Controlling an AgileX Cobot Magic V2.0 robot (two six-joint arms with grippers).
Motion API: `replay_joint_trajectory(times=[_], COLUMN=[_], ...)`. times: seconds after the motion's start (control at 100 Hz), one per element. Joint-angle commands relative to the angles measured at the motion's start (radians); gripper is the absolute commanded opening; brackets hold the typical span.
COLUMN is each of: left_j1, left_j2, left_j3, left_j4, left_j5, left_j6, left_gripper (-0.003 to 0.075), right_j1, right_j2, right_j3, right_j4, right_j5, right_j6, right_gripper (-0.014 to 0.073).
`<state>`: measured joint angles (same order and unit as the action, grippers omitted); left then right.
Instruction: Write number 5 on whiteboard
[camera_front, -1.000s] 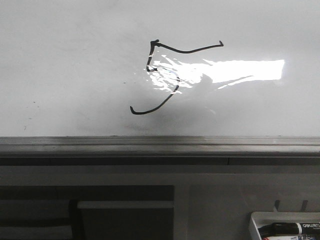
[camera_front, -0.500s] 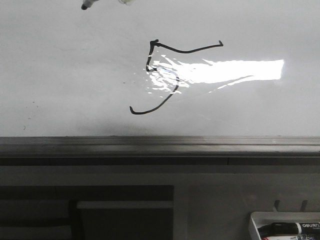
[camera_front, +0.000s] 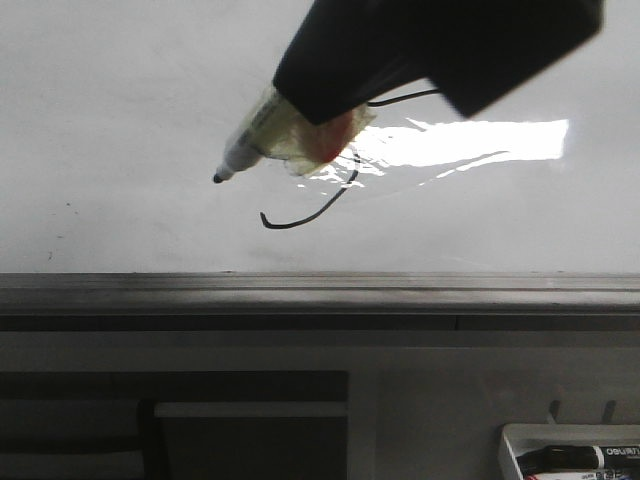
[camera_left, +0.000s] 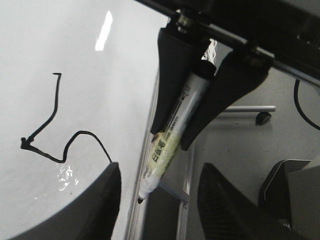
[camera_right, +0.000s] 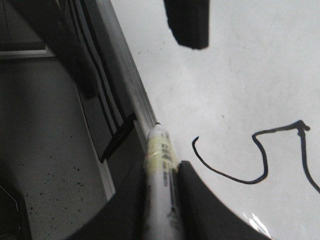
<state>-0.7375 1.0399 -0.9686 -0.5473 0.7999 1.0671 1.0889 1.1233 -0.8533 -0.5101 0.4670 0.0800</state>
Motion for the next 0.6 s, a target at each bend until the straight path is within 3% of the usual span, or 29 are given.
replay_joint_trajectory(times=[0.0, 0.29, 0.59], left_j1=[-0.007, -0.007, -0.007], left_j2=[0.011, 0.041, 0.071], left_j3=[-0.02, -0.014, -0.014], left_j4=[-0.013, -0.01, -0.008], left_j5=[-0.018, -0.017, 0.034], left_j6=[0.002, 0.002, 0.002], left_gripper=[0.0323, 0.0323, 0.0323], right_j1=[-0.003, -0.036, 0.01], right_j2=[-0.015, -0.02, -0.059], right_j3=[-0.014, 0.033, 0.031], right_j4=[-0.016, 0.028, 0.03], right_j5=[-0.112, -0.157, -0.246], right_j6=[-0.013, -0.013, -0.013], right_gripper=[-0.0069, -0.0069, -0.0069])
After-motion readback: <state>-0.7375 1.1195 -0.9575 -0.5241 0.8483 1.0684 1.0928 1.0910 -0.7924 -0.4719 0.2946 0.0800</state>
